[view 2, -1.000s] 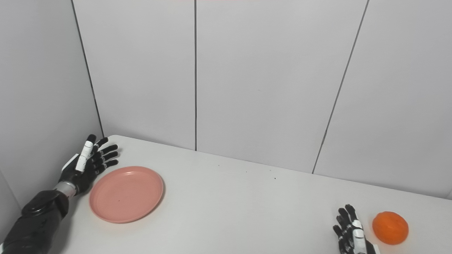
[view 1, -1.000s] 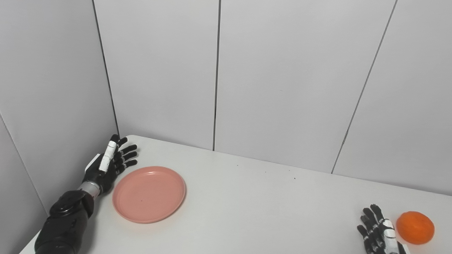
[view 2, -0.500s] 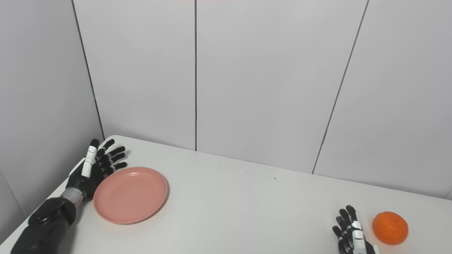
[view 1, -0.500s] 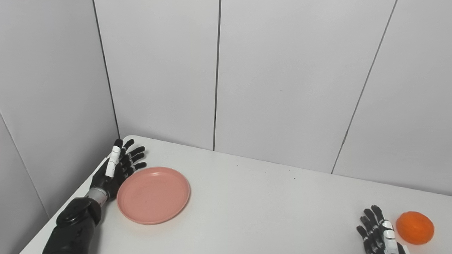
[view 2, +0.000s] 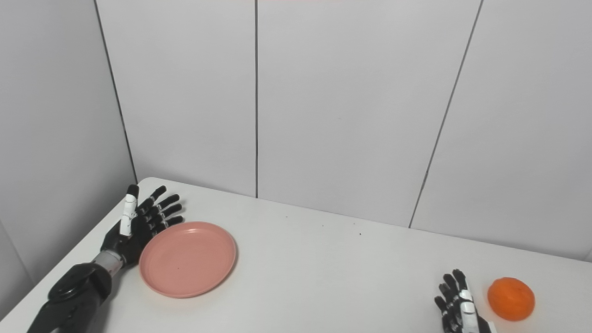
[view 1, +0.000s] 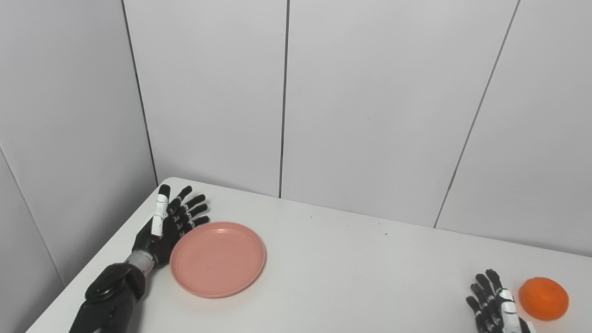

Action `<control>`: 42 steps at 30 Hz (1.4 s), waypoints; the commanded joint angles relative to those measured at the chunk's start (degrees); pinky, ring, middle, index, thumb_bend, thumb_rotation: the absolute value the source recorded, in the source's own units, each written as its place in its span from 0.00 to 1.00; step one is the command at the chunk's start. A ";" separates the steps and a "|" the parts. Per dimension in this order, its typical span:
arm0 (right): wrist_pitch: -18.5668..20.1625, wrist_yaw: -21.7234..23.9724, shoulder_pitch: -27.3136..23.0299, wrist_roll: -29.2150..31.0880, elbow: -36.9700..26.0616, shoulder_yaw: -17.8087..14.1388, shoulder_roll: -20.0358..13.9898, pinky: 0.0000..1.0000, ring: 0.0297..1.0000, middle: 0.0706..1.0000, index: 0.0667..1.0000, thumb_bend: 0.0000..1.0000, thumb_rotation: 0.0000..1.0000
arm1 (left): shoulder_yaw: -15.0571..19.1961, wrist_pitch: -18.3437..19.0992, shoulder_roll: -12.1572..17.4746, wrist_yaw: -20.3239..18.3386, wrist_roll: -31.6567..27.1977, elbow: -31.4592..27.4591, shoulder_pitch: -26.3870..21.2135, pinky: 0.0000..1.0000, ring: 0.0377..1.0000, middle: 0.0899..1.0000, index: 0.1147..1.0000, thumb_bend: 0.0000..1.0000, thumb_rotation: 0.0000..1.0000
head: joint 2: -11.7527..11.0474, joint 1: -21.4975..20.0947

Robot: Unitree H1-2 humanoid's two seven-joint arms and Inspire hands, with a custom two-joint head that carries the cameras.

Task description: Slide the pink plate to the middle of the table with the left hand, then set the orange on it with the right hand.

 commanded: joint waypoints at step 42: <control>2.88 -0.85 3.30 -2.57 -1.63 1.00 1.25 1.00 0.96 0.95 0.98 0.66 0.85 | -6.23 9.50 -15.50 16.96 4.76 -19.83 2.72 0.91 0.94 0.97 1.00 0.95 0.92 | 2.48 -3.80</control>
